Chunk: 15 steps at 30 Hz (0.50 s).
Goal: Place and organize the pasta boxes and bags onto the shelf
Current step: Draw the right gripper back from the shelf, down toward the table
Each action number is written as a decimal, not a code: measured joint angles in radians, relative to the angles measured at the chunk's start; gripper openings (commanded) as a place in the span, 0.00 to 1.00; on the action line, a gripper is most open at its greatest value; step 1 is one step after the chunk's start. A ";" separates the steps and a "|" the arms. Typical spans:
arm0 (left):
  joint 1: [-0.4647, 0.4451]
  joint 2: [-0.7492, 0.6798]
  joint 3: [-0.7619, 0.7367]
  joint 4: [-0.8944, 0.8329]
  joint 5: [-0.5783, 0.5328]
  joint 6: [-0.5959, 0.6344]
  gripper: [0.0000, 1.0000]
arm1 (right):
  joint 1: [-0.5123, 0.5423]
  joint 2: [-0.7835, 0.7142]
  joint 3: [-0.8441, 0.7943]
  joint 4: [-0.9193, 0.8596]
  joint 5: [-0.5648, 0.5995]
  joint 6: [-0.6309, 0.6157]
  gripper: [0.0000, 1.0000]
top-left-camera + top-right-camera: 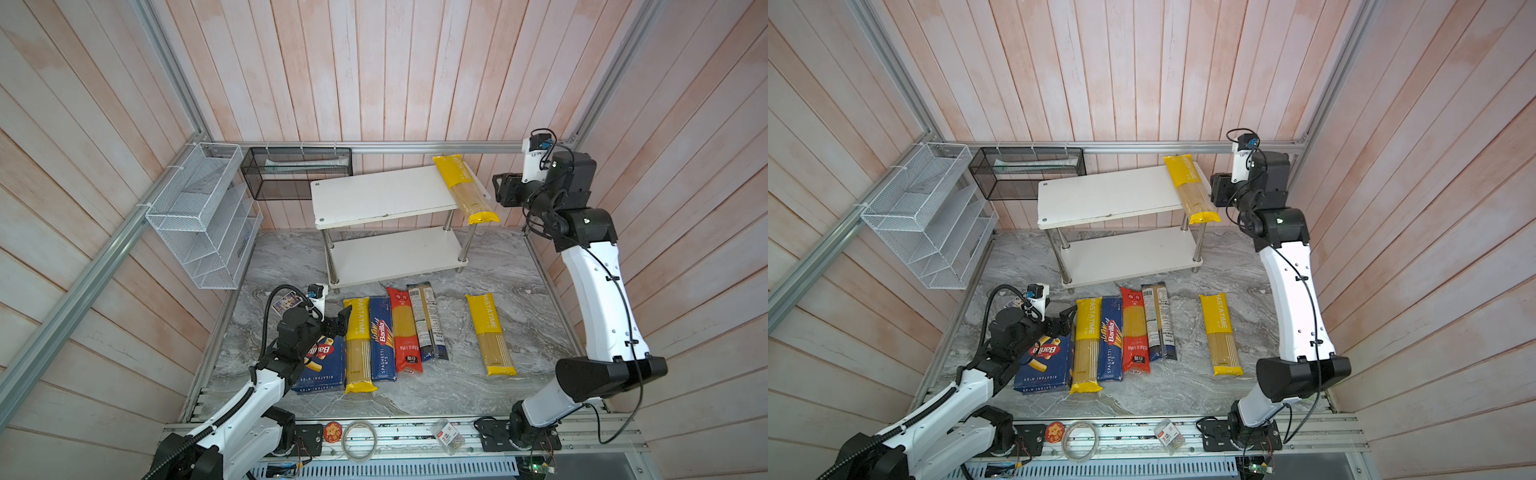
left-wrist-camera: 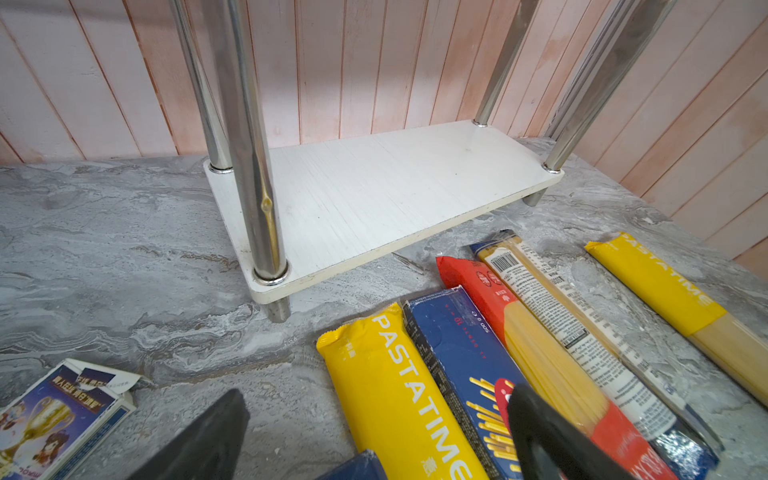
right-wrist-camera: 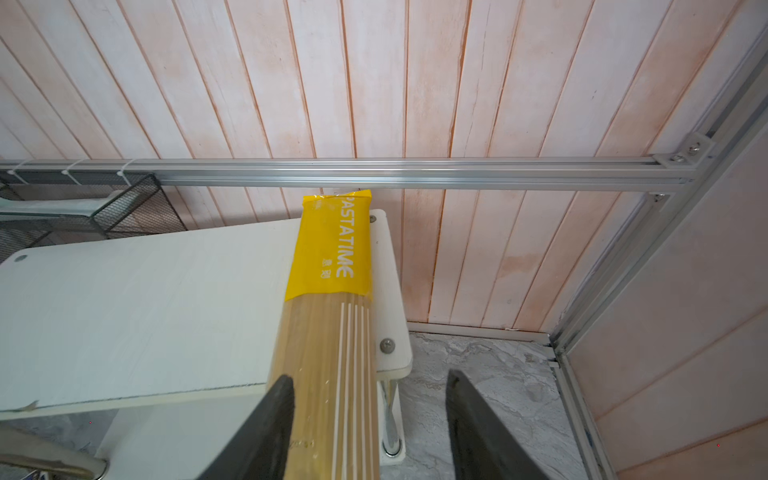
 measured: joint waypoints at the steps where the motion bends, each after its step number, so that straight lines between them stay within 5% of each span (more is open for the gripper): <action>1: 0.000 -0.001 -0.001 0.000 0.000 0.000 1.00 | 0.000 -0.026 -0.037 0.008 -0.023 0.008 0.58; 9: 0.000 -0.021 -0.008 0.002 0.000 0.000 1.00 | 0.003 -0.318 -0.430 0.049 -0.180 0.103 0.58; 15: 0.000 -0.021 -0.008 0.002 0.000 0.000 1.00 | 0.003 -0.422 -0.541 0.079 -0.240 0.117 0.58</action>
